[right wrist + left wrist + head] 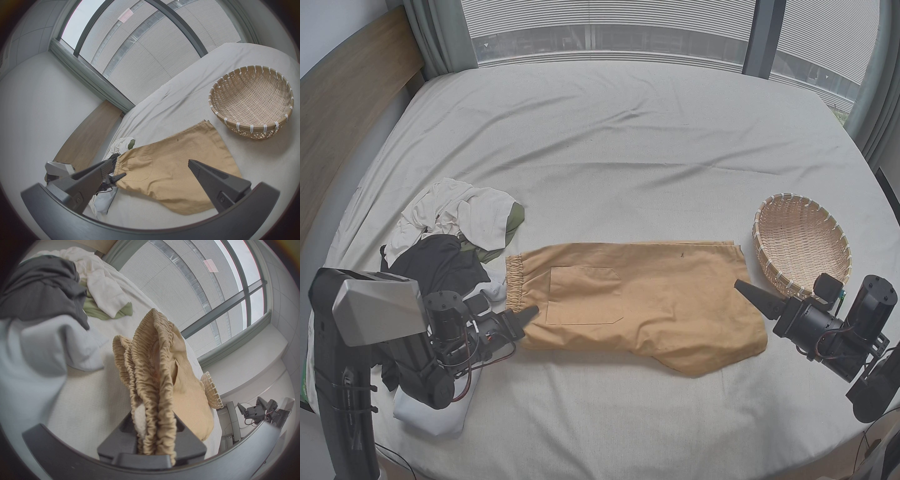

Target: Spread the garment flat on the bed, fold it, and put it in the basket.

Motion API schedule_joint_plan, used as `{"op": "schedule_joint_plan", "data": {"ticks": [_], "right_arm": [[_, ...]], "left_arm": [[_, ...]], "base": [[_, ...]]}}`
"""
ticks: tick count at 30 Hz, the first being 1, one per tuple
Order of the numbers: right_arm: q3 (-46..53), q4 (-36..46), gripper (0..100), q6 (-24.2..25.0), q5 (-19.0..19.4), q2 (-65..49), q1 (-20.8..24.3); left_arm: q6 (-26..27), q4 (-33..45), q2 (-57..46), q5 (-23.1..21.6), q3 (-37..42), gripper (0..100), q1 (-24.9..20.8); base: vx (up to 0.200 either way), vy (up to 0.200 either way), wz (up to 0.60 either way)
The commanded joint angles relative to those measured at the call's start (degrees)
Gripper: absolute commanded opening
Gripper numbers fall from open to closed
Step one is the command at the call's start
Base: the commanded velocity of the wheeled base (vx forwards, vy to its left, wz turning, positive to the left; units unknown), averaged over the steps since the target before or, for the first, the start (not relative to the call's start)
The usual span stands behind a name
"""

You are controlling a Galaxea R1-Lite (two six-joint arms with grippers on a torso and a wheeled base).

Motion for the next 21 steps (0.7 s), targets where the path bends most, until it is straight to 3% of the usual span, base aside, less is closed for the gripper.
{"op": "schedule_joint_plan", "data": {"ticks": [1,10,15,21], "right_arm": [[0.2,-0.1,100,0.1,0.0,3.1,-0.2],[-1.4,-0.1,100,0.2,0.0,6.7,0.0],[-2.2,-0.1,100,0.3,0.0,7.3,0.2],[-2.4,-0.1,100,0.4,0.0,7.3,0.2]], "left_arm": [[0.1,0.0,-8.8,0.0,6.4,0,1.1],[0.5,0.0,-15.5,-0.3,14.8,0,6.2],[1.9,-0.1,-18.0,-2.2,17.6,0,12.3],[1.8,-0.1,-19.7,-2.2,18.5,0,11.9]], "base": [[0.000,0.000,0.00],[0.000,0.000,0.00],[0.000,0.000,0.00],[0.000,0.000,0.00]]}}
